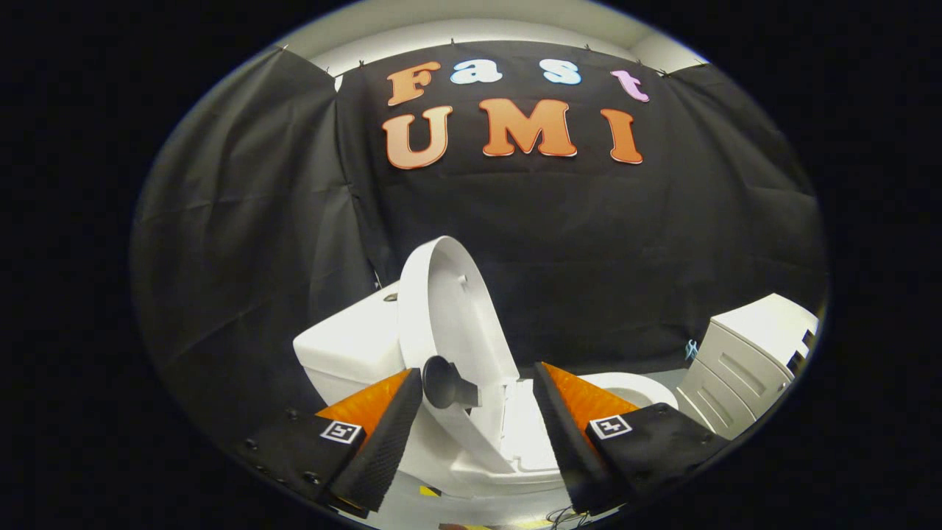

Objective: Open the toilet lid.

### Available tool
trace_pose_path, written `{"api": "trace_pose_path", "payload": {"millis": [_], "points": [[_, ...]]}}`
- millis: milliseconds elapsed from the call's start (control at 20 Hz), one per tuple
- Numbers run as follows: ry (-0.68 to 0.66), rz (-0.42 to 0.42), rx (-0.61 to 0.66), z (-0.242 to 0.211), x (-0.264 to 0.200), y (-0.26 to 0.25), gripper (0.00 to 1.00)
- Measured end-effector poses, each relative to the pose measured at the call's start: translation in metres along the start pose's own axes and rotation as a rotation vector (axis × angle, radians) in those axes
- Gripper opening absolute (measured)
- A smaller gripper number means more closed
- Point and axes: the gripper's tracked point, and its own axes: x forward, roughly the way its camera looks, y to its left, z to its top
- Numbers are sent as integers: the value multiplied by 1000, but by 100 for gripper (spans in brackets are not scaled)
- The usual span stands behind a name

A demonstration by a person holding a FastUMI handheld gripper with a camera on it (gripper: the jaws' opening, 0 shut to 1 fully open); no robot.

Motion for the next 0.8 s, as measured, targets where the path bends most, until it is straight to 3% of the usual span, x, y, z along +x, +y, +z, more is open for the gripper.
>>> {"api": "trace_pose_path", "payload": {"millis": [550,800], "points": [[-166,-43,-81,127,-102,-69,97],[-170,-54,-75,154,-142,-92,97]]}}
